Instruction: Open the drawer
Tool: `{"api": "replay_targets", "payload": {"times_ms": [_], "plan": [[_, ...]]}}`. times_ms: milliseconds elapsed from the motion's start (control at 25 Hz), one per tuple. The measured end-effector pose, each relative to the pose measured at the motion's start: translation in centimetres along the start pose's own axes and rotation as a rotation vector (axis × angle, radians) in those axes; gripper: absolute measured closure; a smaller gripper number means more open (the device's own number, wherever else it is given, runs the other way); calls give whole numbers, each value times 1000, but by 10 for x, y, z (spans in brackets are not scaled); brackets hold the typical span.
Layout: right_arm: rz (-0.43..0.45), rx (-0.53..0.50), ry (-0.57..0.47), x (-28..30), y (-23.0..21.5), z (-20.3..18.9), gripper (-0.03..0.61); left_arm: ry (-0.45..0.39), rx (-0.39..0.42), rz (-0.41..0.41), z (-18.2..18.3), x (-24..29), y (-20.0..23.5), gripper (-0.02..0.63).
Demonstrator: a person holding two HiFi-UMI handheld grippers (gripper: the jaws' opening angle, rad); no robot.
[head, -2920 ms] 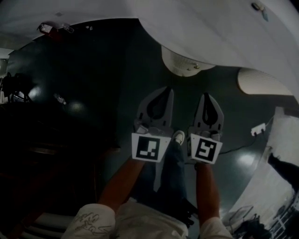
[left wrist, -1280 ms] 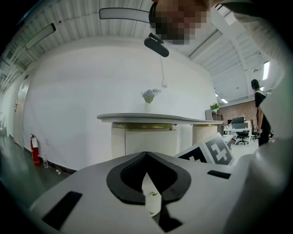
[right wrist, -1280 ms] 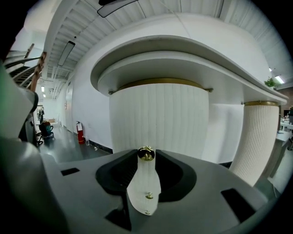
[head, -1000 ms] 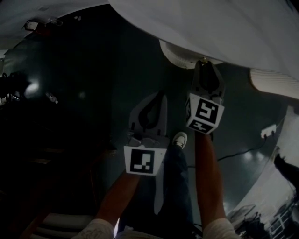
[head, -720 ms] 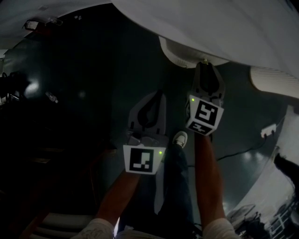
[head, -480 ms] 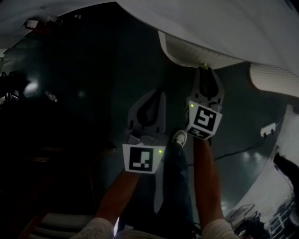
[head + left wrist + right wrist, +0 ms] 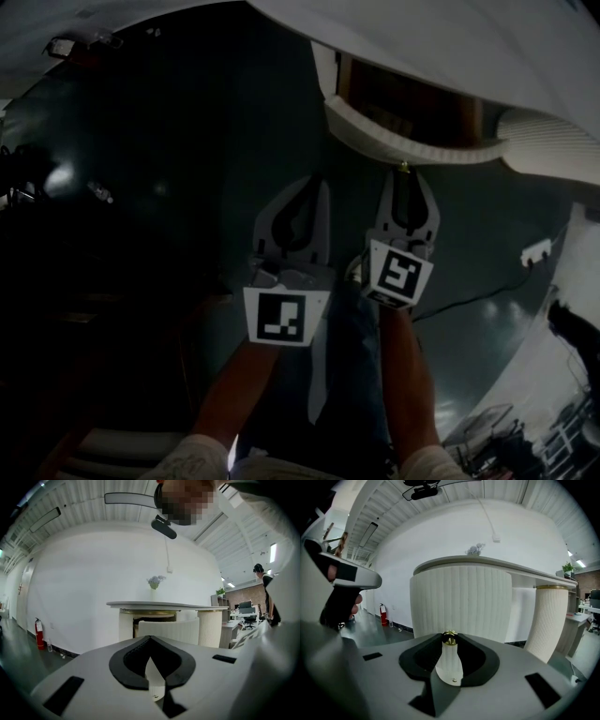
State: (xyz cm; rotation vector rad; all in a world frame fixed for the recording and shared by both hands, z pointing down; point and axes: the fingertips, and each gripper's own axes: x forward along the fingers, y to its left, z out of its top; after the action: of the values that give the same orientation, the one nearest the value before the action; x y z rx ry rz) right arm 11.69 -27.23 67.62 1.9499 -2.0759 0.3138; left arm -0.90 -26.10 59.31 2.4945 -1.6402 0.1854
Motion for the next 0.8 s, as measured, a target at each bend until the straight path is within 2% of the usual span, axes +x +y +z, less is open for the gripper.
{"api": "replay_targets", "payload": {"times_ms": [440, 640, 800], "plan": [[-3, 8, 26, -60, 12, -26, 469, 11, -10, -4, -7, -21, -3, 612], [3, -10, 31, -73, 15, -32, 469, 22, -9, -15, -12, -28, -5, 612], [14, 15, 23, -75, 15, -32, 468, 30, -10, -22, -16, -29, -7, 612]]}}
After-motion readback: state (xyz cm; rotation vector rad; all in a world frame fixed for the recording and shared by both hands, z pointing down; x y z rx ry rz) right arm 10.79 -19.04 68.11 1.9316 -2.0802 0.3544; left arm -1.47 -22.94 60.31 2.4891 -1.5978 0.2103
